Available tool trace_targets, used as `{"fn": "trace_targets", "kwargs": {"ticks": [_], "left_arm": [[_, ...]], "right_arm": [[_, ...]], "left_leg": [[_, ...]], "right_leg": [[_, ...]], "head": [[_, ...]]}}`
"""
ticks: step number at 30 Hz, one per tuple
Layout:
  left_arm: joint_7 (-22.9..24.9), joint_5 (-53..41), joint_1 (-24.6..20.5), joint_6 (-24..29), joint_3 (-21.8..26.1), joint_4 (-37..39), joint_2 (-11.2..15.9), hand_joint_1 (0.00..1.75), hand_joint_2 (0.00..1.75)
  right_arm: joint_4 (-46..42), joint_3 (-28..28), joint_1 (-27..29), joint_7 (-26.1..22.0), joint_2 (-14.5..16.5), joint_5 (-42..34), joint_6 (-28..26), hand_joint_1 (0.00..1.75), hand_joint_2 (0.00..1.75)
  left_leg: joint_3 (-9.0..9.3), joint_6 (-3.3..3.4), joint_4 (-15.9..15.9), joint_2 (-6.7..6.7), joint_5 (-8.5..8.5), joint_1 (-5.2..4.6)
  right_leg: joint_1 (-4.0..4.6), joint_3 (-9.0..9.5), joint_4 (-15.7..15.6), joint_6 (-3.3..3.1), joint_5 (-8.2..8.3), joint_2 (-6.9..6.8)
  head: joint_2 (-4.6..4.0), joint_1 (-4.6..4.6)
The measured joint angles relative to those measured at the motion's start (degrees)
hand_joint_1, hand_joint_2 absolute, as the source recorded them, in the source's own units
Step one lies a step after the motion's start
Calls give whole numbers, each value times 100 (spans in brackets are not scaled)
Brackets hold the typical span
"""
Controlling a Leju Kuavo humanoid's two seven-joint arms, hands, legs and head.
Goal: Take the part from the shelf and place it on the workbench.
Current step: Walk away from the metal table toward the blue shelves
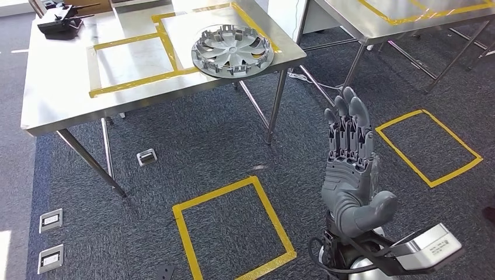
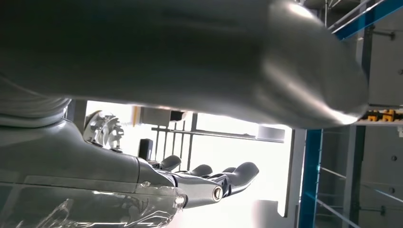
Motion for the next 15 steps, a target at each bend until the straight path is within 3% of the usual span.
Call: {"fn": "trace_targets", "kwargs": {"ticks": [1,2,4,6,9,11,12,13,15], "left_arm": [[29,10,2,-2,0,0,1,0,0],[59,19,3,-5,0,0,2,0,0],[123,31,2,-13,-1,0,-1,0,0],[193,45,-8,-16,-13,-1,-5,0,0],[292,63,-25,-38,-47,-7,-14,0,0],[344,64,-27,-48,-74,-13,-20,0,0],[370,64,-31,-48,-91,-18,-21,0,0],[398,62,-36,-49,-108,-22,-22,0,0],[469,51,-44,-50,-137,-32,-26,0,0]], "right_arm": [[9,-1,9,13,1,-41,6,0,0],[23,-1,14,35,2,-83,19,0,0],[84,-1,2,98,12,-174,65,0,0],[217,6,-49,188,48,-272,130,0,0],[528,23,-112,380,132,-479,279,0,0],[814,34,-151,485,205,-657,430,0,0],[998,40,-181,521,256,-758,517,0,0],[1204,46,-207,568,315,-875,611,0,0],[1688,65,-233,701,431,-1112,804,0,0]], "left_leg": [[-15,2,7,1,7,-5],[-26,0,15,1,10,-9],[-35,-8,30,-3,11,-13],[-60,-50,45,-5,19,-32],[-143,-160,49,0,74,-33],[-175,-229,102,-6,10,-26],[-182,-221,137,-11,-46,-29],[-172,-154,121,-16,-37,-30],[-122,-114,28,-19,29,-29]], "right_leg": [[0,-55,189,4,-39,0],[0,-17,181,-1,26,0],[6,316,-395,-41,377,0],[27,644,-1048,-98,599,-1],[55,704,-1324,-180,592,0],[34,693,-1377,-243,633,-10],[29,695,-1398,-249,640,-7],[36,694,-1389,-252,632,-8],[69,694,-1353,-238,593,-1]], "head": [[0,1],[0,2],[0,7],[0,9],[0,8],[0,2],[0,-14],[0,-39],[0,-71]]}}
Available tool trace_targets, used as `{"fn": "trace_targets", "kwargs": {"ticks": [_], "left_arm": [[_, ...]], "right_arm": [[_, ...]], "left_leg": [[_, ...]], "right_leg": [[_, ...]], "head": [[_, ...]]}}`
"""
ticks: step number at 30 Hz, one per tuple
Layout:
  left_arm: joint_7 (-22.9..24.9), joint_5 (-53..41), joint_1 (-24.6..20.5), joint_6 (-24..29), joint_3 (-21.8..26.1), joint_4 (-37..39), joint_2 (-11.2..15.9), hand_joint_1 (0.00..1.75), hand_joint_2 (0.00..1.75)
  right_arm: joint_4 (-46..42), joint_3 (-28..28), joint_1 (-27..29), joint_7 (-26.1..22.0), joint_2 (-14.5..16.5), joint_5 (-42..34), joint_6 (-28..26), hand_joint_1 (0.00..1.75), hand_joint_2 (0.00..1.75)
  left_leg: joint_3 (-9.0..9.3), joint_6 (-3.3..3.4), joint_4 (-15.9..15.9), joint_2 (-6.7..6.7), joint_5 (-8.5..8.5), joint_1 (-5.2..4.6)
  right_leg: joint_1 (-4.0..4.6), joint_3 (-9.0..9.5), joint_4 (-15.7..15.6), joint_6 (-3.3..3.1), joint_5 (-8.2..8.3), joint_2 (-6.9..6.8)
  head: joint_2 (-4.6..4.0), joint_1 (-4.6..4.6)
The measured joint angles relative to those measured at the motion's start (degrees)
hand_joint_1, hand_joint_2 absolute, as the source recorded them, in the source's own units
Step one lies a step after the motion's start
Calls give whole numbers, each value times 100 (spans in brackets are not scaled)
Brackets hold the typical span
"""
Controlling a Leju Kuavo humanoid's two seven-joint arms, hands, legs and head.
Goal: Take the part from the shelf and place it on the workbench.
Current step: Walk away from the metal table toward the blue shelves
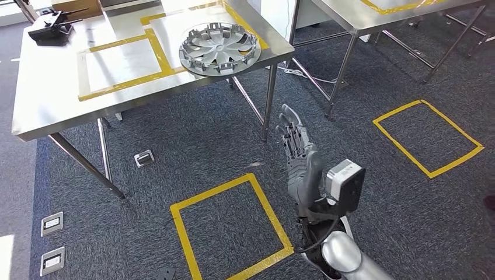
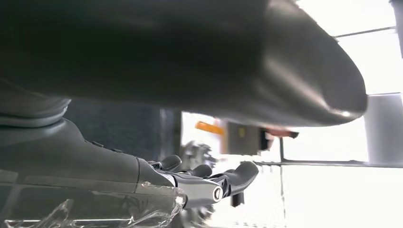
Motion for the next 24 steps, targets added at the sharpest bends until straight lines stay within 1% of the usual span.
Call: {"fn": "trace_targets", "kwargs": {"ticks": [1,2,3,5,7,11,14,17,22,24], "left_arm": [[37,-11,-3,-1,-16,-4,-2,0,0],[75,-21,-6,-1,-33,-9,-5,0,44],[107,-30,-8,-1,-53,-13,-7,0,87],[158,-45,-12,0,-94,-16,-10,0,175],[200,-68,-15,2,-132,-18,-13,0,175],[304,-106,-35,28,-204,-38,-15,0,175],[371,-122,-53,55,-268,-55,-15,0,175],[412,-138,-58,86,-294,-66,-15,0,175],[443,-134,-62,156,-334,-79,-15,0,175],[450,-99,-60,169,-336,-86,-15,0,175]], "right_arm": [[281,12,-7,77,62,-121,103,0,0],[592,26,-16,129,130,-253,218,0,0],[918,38,-23,152,205,-384,340,0,0],[1527,61,-26,169,349,-578,561,0,0],[2105,103,-33,272,481,-626,700,0,0],[3348,241,-65,670,712,-777,1061,0,175],[4333,348,-30,1053,868,-1000,1298,0,175],[5165,429,73,1350,953,-1248,1457,0,175],[6324,542,431,1800,979,-1755,1540,0,175],[6690,568,592,1908,970,-1952,1519,0,175]], "left_leg": [[25,-15,-54,-2,55,4],[32,-82,-55,-3,46,8],[35,-103,-60,-4,63,11],[34,-100,-63,-5,66,11],[33,-101,-63,-5,67,11],[30,-108,-65,-5,61,11],[25,-109,-65,-5,55,9],[23,-103,-65,-5,50,8],[23,-85,-65,-4,38,2],[23,-80,-65,-4,34,-1]], "right_leg": [[6,2,15,-11,-7,-7],[6,3,17,-13,-7,-10],[6,1,22,-15,-9,-12],[6,-2,27,-19,-9,-16],[7,-3,30,-22,-12,-17],[7,-4,27,-22,-18,-17],[5,-3,17,-20,-23,-19],[4,0,2,-19,-23,-19],[-1,5,-11,-11,-27,-17],[-4,8,-13,-6,-30,-17]], "head": [[0,-8],[0,-4],[0,-11],[0,-10],[0,-10],[0,-10],[0,-10],[0,-9],[0,-8],[0,-8]]}}
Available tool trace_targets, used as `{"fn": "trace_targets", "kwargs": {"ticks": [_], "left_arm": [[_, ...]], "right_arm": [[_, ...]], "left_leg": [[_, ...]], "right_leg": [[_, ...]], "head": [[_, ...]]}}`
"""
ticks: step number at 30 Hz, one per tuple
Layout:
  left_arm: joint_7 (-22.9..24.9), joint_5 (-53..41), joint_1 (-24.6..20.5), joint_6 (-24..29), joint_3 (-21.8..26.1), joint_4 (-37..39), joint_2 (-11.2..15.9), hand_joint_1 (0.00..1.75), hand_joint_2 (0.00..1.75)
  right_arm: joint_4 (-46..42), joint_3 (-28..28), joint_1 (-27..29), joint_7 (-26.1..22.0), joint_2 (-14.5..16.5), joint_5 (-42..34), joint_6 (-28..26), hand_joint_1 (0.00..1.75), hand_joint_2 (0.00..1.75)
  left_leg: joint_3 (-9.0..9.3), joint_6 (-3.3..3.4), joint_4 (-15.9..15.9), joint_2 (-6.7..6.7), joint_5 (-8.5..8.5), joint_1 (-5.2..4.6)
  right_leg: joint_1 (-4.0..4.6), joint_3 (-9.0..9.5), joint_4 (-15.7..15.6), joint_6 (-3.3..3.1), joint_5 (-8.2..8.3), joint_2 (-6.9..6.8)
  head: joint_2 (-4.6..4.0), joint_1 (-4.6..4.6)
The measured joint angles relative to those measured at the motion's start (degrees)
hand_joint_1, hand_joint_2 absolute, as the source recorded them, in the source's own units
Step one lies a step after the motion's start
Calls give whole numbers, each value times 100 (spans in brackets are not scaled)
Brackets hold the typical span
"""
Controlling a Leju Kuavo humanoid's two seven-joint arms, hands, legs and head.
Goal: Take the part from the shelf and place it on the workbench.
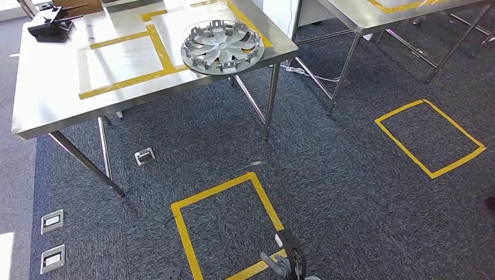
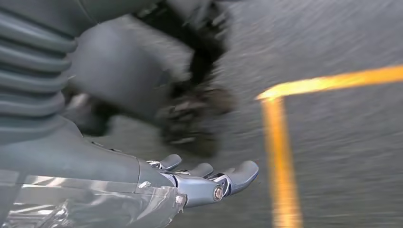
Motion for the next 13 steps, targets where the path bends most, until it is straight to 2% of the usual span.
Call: {"fn": "trace_targets", "kwargs": {"ticks": [8,13], "left_arm": [[-15,129,14,113,-1,-8,2,0,175],[-37,229,34,171,-1,-8,4,0,175]], "right_arm": [[1008,37,480,97,-45,-857,-123,0,175],[1362,39,567,253,-69,-1219,-207,0,175]], "left_leg": [[9,12,0,1,-8,-5],[13,13,0,2,-8,-5]], "right_leg": [[-6,12,-6,9,-4,2],[-6,15,-6,13,-2,5]], "head": [[0,0],[0,1]]}}
